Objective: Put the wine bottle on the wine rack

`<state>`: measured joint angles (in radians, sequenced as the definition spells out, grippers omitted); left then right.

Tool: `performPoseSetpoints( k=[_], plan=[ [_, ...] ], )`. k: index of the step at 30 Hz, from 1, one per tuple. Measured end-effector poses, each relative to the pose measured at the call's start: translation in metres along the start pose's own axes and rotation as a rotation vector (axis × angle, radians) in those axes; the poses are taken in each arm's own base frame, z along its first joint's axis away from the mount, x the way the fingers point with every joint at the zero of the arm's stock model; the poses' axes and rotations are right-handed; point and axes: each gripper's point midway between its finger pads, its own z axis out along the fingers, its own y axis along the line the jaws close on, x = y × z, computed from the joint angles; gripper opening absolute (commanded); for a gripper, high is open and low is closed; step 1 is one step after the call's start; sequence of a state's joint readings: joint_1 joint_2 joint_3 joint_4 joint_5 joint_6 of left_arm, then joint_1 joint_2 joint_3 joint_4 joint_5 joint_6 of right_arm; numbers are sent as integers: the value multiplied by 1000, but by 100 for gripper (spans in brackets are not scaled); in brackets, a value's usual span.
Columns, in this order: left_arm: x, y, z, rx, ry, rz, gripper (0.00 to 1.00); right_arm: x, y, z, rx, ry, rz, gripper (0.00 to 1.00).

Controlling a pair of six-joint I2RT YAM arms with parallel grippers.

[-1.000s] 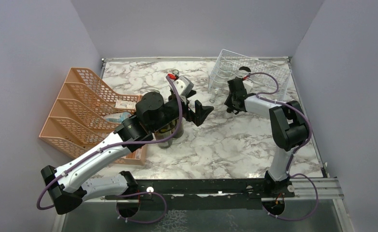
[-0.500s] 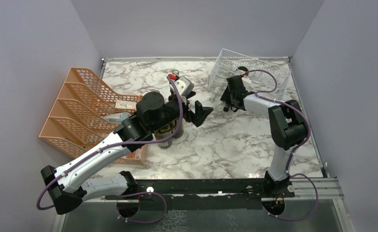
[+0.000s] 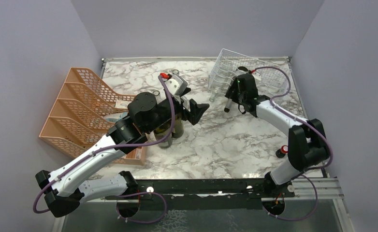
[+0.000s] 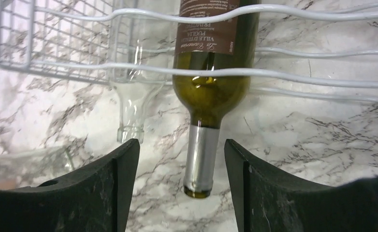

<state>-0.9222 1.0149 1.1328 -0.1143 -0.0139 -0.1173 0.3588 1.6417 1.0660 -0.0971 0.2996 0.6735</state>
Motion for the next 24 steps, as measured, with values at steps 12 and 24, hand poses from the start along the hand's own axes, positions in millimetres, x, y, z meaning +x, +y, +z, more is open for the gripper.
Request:
performPoseSetpoints(
  k=[12, 24],
  plan=[
    [-34, 28, -36, -153, -86, 65, 99, -8, 41, -92, -390, 25, -187, 64],
    [-78, 53, -91, -311, -240, 56, 99, 43, 139, -212, -1037, 88, -434, 61]
  ],
)
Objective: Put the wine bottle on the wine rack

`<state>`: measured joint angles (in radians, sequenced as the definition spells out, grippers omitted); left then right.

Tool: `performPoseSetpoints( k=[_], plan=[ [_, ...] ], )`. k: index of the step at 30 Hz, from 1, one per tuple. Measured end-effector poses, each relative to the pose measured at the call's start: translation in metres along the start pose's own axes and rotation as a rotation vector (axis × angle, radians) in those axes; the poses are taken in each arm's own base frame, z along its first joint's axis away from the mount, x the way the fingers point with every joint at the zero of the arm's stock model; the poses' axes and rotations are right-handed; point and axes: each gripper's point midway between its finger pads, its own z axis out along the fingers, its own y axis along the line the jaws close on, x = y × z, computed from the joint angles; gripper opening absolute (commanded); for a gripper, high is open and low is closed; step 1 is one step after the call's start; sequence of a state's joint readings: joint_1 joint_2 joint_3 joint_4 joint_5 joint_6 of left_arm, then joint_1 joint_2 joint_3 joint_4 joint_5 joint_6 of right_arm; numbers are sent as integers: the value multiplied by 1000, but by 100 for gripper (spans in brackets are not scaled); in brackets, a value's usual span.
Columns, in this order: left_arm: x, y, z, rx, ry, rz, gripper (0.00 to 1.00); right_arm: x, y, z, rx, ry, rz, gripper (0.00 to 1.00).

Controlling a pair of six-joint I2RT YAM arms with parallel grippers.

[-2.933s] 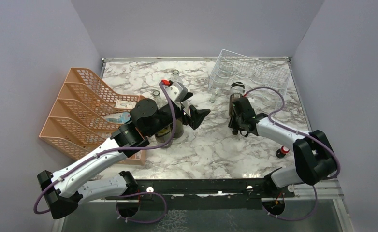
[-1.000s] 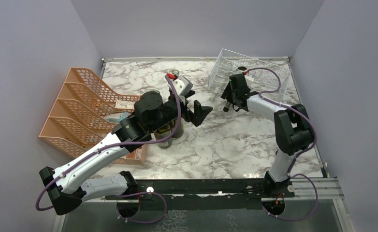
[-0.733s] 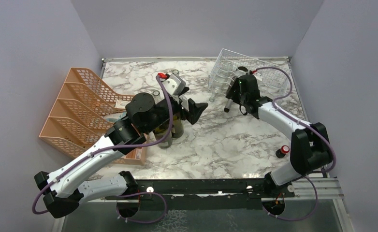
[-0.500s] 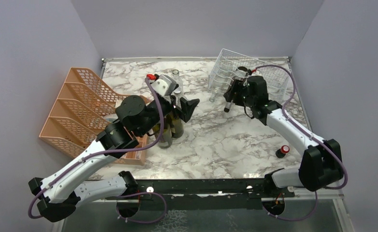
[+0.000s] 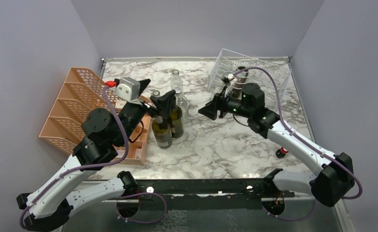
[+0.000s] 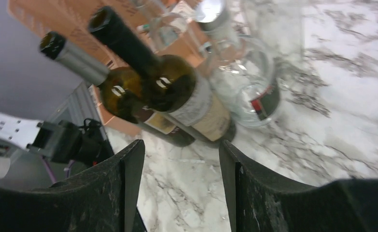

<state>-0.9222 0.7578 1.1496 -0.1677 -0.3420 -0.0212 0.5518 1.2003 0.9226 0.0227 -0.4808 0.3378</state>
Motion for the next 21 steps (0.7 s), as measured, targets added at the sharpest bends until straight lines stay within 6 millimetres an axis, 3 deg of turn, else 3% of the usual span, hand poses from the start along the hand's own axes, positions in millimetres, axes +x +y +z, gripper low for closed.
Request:
performPoseSetpoints(
  k=[4, 8, 16, 21],
  plan=[
    [-8, 13, -8, -62, -25, -13, 99, 7, 42, 12, -89, 11, -74, 61],
    [-6, 24, -13, -119, -28, -27, 99, -9, 65, 28, -112, -18, -153, 61],
    [-4, 41, -21, -206, -37, -45, 99, -53, 87, 63, -87, -89, -294, 64],
    [-9, 50, -29, -245, -57, -55, 99, -56, 87, 82, -67, -79, -326, 64]
  ],
)
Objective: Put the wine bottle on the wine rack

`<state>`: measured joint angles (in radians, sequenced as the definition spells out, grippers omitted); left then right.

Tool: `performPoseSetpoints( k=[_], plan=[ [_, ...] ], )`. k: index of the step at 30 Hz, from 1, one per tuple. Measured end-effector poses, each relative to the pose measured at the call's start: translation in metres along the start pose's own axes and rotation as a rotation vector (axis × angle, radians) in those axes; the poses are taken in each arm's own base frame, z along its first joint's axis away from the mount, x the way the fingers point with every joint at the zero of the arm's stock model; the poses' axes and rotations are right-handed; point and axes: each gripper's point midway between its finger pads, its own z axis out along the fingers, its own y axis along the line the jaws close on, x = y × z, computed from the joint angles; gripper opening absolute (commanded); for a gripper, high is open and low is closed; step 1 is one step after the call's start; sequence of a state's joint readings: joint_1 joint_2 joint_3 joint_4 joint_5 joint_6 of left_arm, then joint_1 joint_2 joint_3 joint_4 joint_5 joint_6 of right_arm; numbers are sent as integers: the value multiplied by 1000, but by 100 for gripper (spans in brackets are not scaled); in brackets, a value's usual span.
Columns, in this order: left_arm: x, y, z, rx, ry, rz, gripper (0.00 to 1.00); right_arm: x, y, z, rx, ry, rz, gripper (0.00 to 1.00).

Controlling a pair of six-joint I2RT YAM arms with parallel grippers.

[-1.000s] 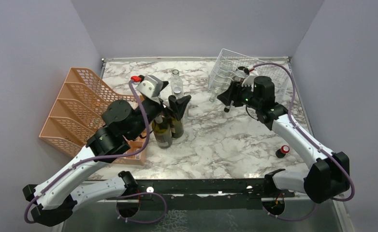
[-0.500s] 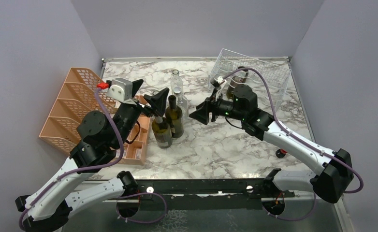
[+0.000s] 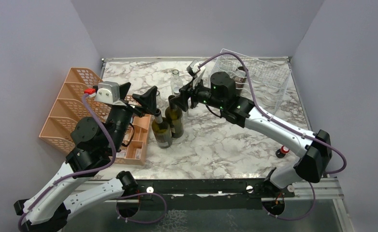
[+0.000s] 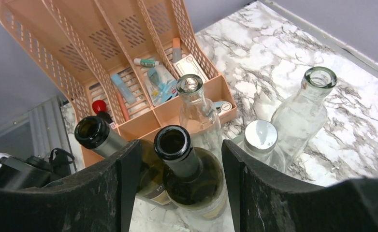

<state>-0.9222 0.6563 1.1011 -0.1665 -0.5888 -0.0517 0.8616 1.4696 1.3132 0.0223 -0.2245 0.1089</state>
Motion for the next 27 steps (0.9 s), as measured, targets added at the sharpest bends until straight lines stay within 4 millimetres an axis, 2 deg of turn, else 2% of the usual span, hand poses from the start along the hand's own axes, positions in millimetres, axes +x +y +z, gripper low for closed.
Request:
performPoseSetpoints(
  k=[6, 10, 20, 24, 27],
  plan=[
    [-1, 5, -1, -25, -4, -1, 99, 18, -1, 18, 0, 56, -15, 64],
    [0, 6, -1, -29, -4, -1, 99, 31, 1, 25, -8, 93, -25, 59],
    [4, 5, 1, -30, 8, 7, 99, 37, 4, 28, -16, 113, -84, 13],
    [6, 4, 2, -30, 13, 10, 99, 37, 4, 23, -4, 103, -91, 5],
    [7, 4, 2, -30, 19, 13, 99, 37, 4, 14, 10, 99, -100, 4]
  ],
)
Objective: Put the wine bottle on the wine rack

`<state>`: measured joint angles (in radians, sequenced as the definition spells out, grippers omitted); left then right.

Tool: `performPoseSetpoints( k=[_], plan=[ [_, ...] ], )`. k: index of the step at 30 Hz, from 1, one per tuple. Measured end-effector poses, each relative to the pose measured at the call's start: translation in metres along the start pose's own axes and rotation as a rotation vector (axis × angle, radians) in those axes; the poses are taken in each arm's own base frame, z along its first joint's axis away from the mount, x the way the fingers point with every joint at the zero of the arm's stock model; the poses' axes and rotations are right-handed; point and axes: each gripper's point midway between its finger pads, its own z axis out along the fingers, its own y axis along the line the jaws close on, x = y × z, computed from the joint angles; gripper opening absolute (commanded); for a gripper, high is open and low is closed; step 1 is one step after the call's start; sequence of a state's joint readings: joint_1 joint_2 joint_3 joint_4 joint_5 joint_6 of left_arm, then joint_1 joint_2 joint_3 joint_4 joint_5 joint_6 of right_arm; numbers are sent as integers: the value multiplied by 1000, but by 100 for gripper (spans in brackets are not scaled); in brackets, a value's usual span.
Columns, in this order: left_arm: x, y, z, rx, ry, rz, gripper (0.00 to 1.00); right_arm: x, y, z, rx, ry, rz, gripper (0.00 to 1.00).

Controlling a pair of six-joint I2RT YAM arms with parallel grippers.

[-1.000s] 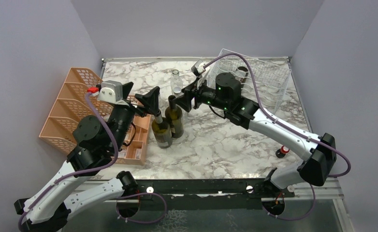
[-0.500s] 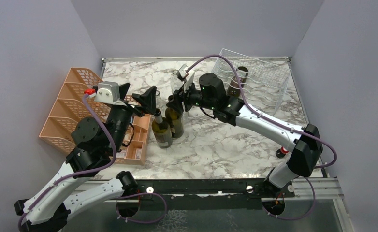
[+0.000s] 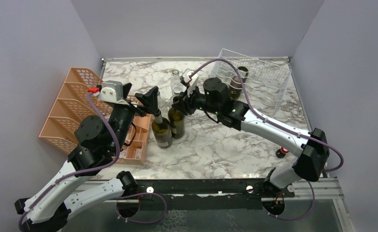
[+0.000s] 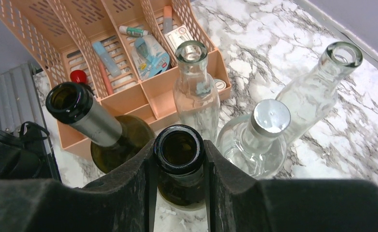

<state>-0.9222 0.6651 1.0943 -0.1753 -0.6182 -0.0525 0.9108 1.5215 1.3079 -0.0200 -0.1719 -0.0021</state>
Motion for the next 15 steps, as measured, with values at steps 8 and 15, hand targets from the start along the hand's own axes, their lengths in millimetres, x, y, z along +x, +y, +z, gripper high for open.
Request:
performPoseSetpoints(
  k=[8, 15],
  plan=[
    [9, -6, 5, 16, 27, 18, 99, 9, -2, -31, 38, 21, 1, 4],
    [29, -18, 15, 41, 82, 54, 99, 16, -8, -57, 102, 32, 11, 39]
  ],
)
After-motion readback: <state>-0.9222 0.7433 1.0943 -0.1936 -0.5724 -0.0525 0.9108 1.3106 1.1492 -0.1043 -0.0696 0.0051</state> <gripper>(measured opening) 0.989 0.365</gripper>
